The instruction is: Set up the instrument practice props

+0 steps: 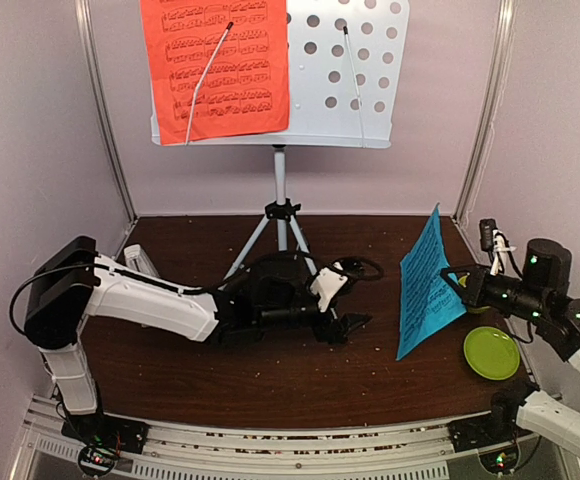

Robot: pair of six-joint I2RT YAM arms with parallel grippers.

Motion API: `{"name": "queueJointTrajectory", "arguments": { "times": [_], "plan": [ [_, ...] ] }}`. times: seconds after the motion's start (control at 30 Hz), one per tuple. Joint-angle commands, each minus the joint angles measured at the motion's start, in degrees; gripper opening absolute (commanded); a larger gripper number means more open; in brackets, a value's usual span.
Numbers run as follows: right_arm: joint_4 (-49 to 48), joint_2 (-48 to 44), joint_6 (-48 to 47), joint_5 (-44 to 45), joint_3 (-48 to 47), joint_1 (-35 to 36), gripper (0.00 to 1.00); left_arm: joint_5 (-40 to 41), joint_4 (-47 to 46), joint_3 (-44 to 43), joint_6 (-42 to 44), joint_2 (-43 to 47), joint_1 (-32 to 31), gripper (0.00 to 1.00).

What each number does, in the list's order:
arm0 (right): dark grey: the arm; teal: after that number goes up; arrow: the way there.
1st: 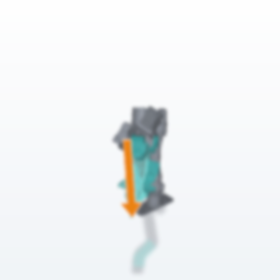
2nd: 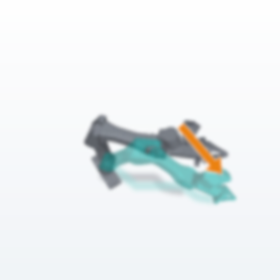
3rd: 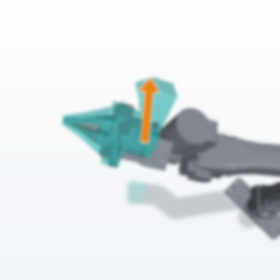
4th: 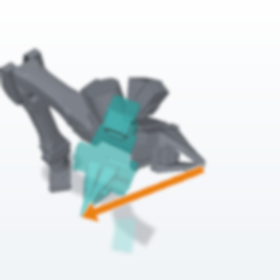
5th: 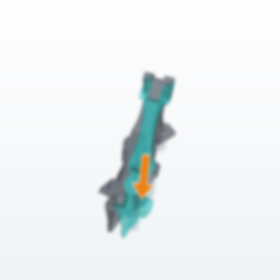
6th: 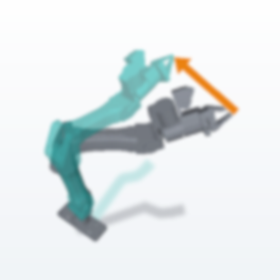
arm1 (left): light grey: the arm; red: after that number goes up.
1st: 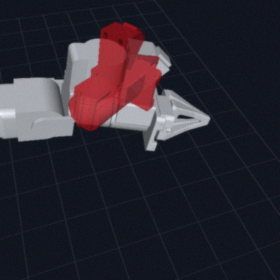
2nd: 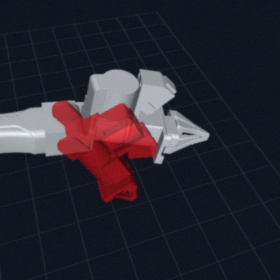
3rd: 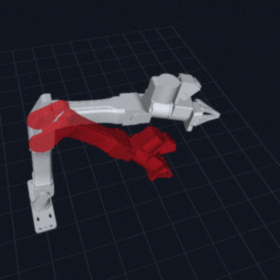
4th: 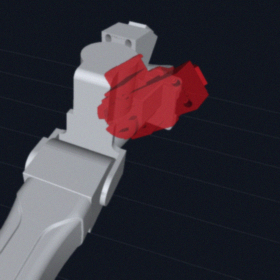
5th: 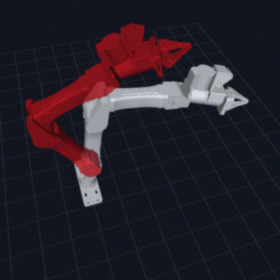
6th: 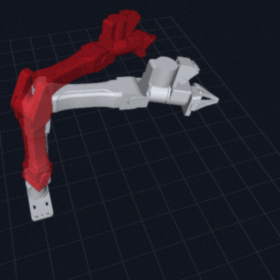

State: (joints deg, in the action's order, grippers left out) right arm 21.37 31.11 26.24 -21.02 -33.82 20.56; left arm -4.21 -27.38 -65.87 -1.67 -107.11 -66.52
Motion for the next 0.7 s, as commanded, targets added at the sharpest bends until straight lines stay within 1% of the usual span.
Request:
{"name": "queueJointTrajectory", "arguments": {
  "times": [0.0,0.07,0.13,0.23,0.3,0.37,0.4,0.47,0.53,0.67],
  "plan": [
    [8.4,-2.5,-11.9,-10.8,-4.3,1.0,0.0,1.6,-10.3,5.5,-4.7,3.4,0.4,0.77],
    [9.7,-2.7,-13.7,-15.9,-6.7,1.4,0.0,1.3,-12.7,7.9,-5.8,4.2,0.4,0.8],
    [12.1,-2.0,-15.3,-18.5,-9.1,2.1,0.0,0.9,-14.9,10.1,-6.7,5.0,0.4,0.82],
    [16.1,-0.3,-17.1,-20.3,-12.8,4.7,0.0,1.1,-19.3,14.2,-8.1,6.4,0.4,0.84],
    [18.4,0.7,-18.2,-19.8,-15.1,7.8,0.0,1.5,-22.6,17.5,-8.5,7.5,0.5,0.87],
    [21.3,1.8,-19.9,-17.5,-17.4,12.8,0.0,1.4,-25.7,20.6,-7.8,9.0,0.5,0.95],
    [22.7,2.8,-20.9,-16.0,-18.5,15.1,0.0,1.4,-27.0,22.4,-6.8,10.0,0.5,0.98],
    [24.8,4.2,-22.7,-11.6,-20.5,20.6,0.0,1.5,-27.3,24.5,-4.8,12.5,0.7,0.98],
    [26.6,5.6,-25.3,-7.6,-22.2,25.5,0.0,0.1,-25.7,25.9,-2.8,15.3,1.5,0.98],
    [29.5,8.4,-29.3,-1.7,-24.6,32.7,0.0,-3.8,-22.4,28.5,-0.3,20.3,3.9,0.98]
  ]
}}
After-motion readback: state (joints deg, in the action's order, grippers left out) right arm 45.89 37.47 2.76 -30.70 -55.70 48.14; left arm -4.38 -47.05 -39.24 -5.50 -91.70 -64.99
